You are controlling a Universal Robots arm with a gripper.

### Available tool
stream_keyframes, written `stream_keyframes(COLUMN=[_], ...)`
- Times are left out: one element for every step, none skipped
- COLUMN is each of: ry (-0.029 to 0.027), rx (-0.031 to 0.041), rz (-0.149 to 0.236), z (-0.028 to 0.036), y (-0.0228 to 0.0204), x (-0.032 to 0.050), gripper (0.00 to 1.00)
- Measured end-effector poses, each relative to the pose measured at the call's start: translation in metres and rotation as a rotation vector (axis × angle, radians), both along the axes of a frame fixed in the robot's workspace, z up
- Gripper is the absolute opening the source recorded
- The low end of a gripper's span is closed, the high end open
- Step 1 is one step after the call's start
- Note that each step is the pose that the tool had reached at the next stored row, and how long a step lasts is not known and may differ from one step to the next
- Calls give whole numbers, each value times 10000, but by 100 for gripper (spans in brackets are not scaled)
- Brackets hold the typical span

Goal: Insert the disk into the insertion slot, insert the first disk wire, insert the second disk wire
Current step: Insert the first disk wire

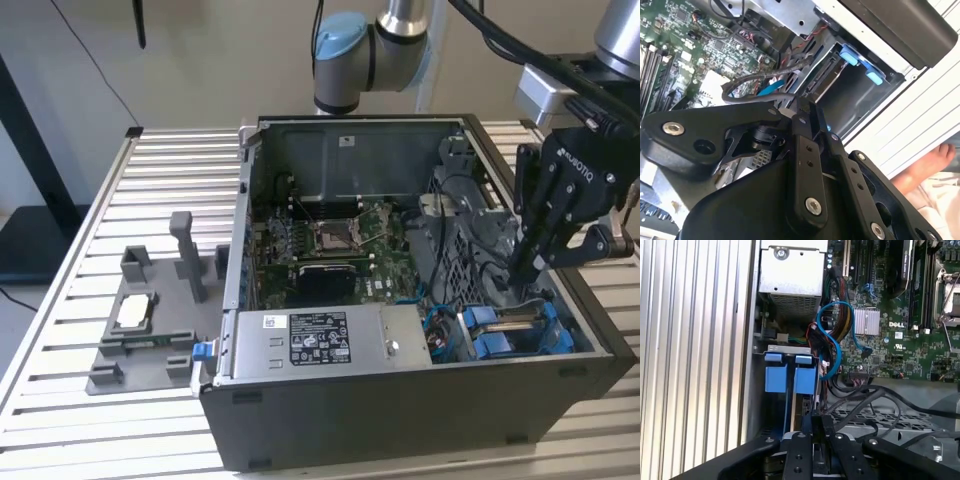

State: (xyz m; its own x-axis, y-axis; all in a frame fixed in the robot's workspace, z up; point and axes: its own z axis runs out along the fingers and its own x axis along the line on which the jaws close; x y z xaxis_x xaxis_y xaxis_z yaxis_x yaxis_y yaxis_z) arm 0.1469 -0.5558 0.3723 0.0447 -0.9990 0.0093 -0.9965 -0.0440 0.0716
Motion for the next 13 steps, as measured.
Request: stream_keyframes(ry=[-4,-10,-17,-27,-41,-58,-76,-100,-125,-152,-168,-179,-186], rx=[-22,-40,-56,-72,-86,-96,-104,-112,-119,-124,-123,-123,-124], rz=[0,-1,0,0,0,0,0,0,-1,0,-3,-12,-24], z=[-7,-14,-21,-28,-35,-43,-51,-60,-68,-78,-88,-99,-110], y=[-2,-4,-6,-8,-10,-11,-13,-14,-15,-15,-15,-15,-15], x=[8,16,25,33,41,48,55,63,70,79,89,99,109], gripper=[19,19,19,19,19,19,19,19,19,19,19,19,19])
